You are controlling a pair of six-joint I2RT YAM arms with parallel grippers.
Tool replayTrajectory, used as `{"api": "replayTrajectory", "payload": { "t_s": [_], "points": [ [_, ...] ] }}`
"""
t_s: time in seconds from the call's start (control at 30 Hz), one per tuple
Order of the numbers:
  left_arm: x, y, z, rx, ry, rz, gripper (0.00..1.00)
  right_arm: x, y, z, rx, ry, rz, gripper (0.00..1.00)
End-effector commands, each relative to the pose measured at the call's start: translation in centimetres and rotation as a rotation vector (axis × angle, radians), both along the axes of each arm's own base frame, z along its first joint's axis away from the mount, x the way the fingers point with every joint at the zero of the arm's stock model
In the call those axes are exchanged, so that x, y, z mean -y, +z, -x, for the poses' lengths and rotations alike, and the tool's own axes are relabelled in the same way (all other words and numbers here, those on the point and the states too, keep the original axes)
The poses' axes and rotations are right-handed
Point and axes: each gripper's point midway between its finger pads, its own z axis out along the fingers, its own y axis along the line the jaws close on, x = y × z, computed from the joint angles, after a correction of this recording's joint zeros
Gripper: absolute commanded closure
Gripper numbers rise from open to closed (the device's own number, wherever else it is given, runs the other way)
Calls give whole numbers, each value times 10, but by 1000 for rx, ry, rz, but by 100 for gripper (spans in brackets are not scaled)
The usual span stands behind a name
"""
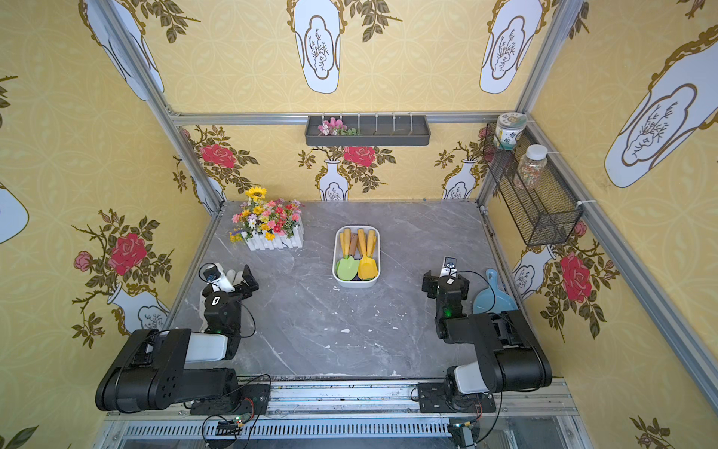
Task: Put the shovel into the storage box
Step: Reset both arms
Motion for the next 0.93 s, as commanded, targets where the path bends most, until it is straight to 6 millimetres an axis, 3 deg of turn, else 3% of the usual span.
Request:
{"api": "replayTrajectory", "payload": {
  "t_s": [0.0,0.07,0.17,0.23,0.3,0.9],
  "points": [
    [2,3,-1,15,-14,4,0,0,9,-5,39,1,-8,3],
    [-6,5,4,34,39,15,0,3,10,-4,45,-12,-19,3],
    [-13,16,31,132,69,49,0,13,13,6,81,-54,-50,3],
    [-9,5,19,60,39,52,0,13,12,3,65,-47,-53,3],
    [4,0,-6,-4,-34,7,0,-2,10,-8,42,22,-12,3],
    [5,2,-2,9,-29,0,0,-3,8,-7,32,29,-24,3]
  ]
}}
